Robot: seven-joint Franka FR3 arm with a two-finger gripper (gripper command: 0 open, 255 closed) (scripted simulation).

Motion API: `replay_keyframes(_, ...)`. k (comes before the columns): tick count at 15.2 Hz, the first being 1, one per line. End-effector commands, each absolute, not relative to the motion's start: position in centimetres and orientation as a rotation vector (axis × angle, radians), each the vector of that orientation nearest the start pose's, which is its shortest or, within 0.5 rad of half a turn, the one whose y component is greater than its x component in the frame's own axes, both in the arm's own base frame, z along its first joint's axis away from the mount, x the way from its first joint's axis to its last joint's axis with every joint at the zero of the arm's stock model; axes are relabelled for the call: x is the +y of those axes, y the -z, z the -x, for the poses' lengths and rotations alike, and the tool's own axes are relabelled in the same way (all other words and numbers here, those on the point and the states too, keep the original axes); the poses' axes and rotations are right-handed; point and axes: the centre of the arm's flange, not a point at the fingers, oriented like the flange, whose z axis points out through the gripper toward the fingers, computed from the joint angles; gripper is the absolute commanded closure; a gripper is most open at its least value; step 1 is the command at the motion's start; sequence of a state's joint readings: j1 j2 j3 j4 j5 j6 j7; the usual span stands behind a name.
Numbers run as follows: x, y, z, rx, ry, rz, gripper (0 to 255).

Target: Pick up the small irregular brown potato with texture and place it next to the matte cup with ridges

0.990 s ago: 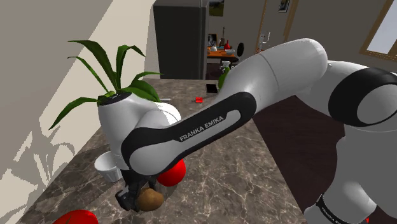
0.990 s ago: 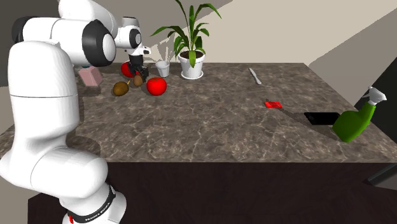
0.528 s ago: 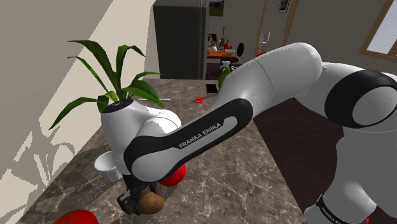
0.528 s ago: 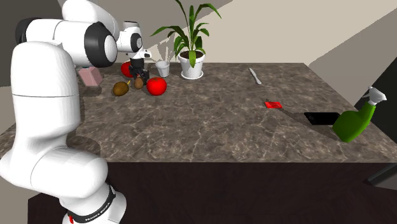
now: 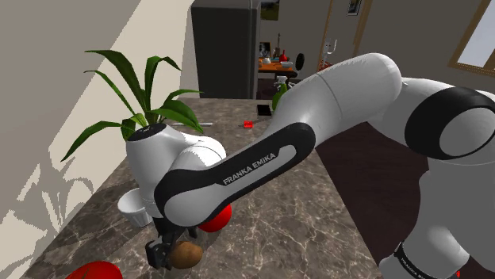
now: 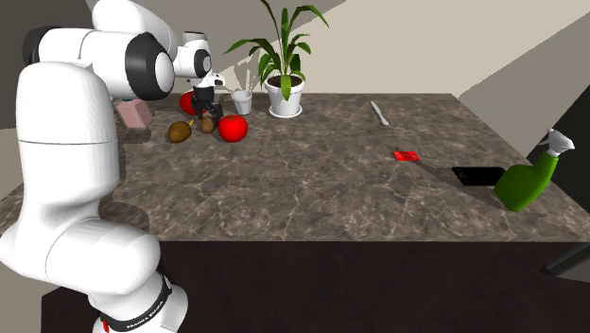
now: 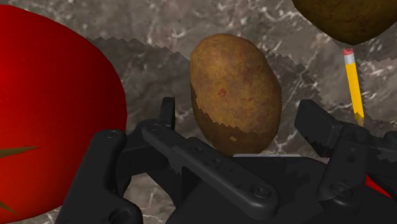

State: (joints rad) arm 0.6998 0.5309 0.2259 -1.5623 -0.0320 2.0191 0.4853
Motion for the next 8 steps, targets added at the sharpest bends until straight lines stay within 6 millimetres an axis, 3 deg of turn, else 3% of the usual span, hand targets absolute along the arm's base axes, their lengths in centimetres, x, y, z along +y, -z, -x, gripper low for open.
replay_keyframes(1,53.3,-33.8,-43.0,-0.662,-0.159,3.04,0)
replay_keyframes(5,53.3,-38.8,-43.5,-0.662,-0.159,3.04,0)
replay_keyframes(8,53.3,-38.8,-43.5,-0.662,-0.159,3.04,0)
